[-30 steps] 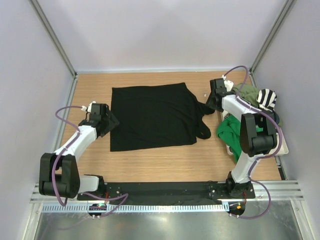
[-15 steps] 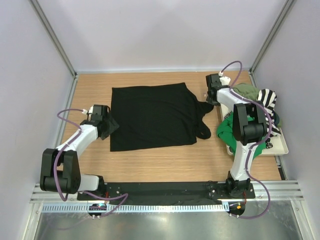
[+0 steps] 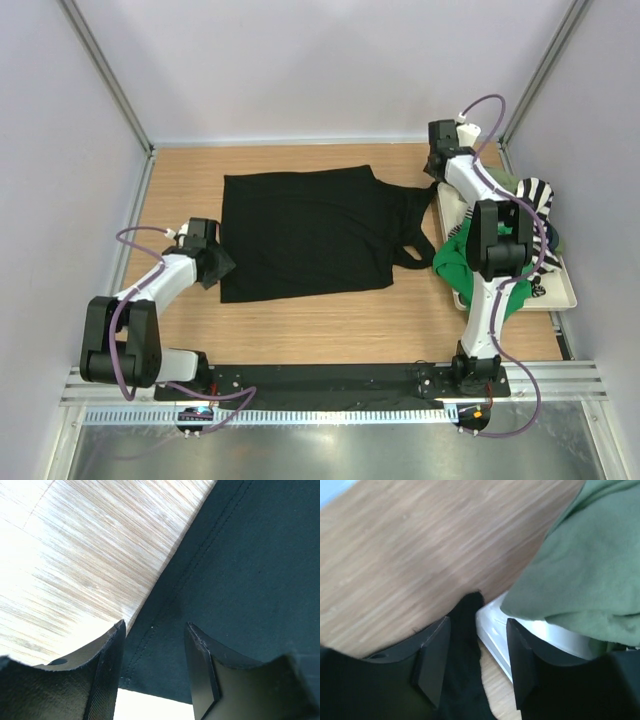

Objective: Fold and stack the tank tops
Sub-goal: Flatten the tank top out

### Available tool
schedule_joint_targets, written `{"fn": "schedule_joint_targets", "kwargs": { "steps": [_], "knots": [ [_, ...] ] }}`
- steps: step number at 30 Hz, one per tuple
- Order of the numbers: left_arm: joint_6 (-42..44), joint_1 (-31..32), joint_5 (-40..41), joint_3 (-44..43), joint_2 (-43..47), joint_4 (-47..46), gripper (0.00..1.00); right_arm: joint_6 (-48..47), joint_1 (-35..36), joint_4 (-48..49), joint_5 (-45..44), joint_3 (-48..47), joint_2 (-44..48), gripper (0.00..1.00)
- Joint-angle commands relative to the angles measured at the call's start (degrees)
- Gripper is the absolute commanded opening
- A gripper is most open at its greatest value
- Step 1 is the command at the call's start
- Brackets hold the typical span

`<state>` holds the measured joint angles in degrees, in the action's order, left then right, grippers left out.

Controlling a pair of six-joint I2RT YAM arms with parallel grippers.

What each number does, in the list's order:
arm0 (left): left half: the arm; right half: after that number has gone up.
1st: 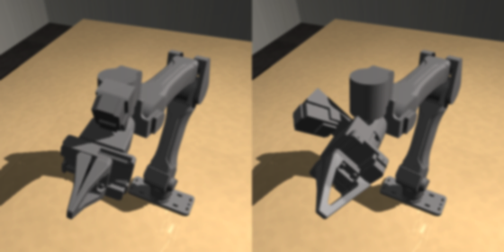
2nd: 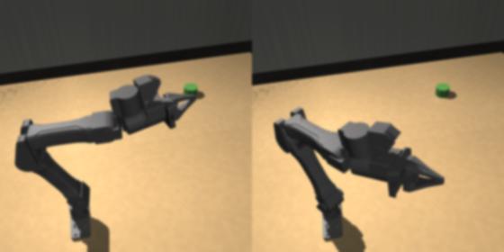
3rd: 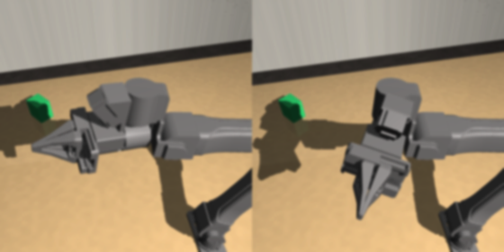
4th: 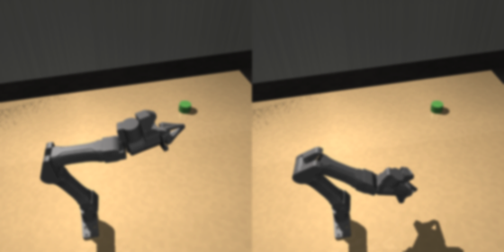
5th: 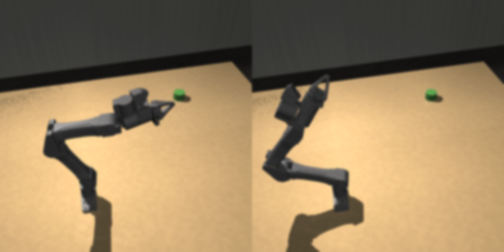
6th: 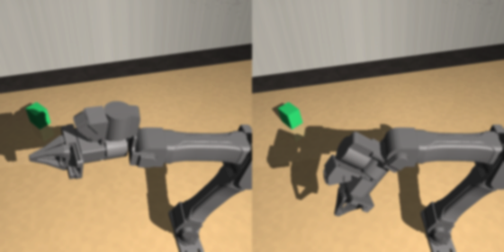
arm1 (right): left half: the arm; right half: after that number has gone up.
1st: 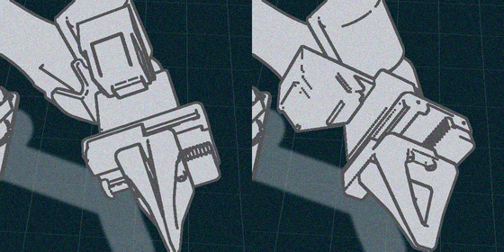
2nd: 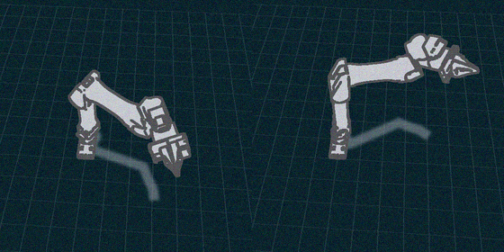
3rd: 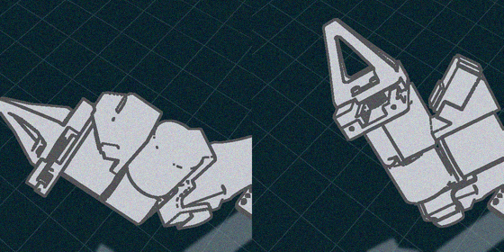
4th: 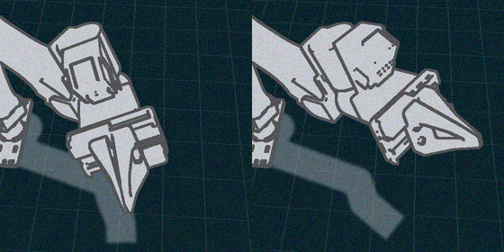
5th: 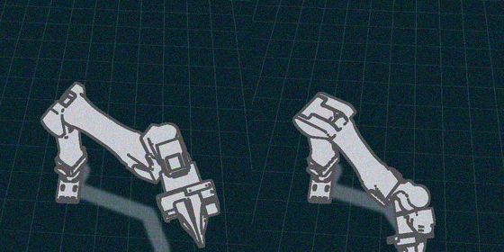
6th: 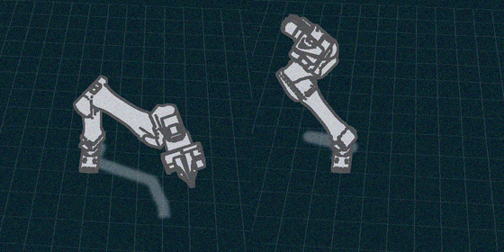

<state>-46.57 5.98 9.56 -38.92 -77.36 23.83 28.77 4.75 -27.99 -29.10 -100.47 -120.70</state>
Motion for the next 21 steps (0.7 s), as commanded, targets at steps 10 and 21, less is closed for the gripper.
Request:
{"fn": "schedule_joint_targets", "kwargs": {
  "steps": [10, 21],
  "knots": [
    [-3.3, 0.0, 1.9, 5.1, 9.2, -1.2, 0.51, 2.6, 1.7, 7.9, 12.1, 32.9, 28.8, 0.52],
    [-2.8, 0.0, 2.7, 6.2, 12.3, 0.4, 0.52, 4.4, 6.7, 6.5, 17.8, 46.8, 40.2, 0.48]
  ]
}}
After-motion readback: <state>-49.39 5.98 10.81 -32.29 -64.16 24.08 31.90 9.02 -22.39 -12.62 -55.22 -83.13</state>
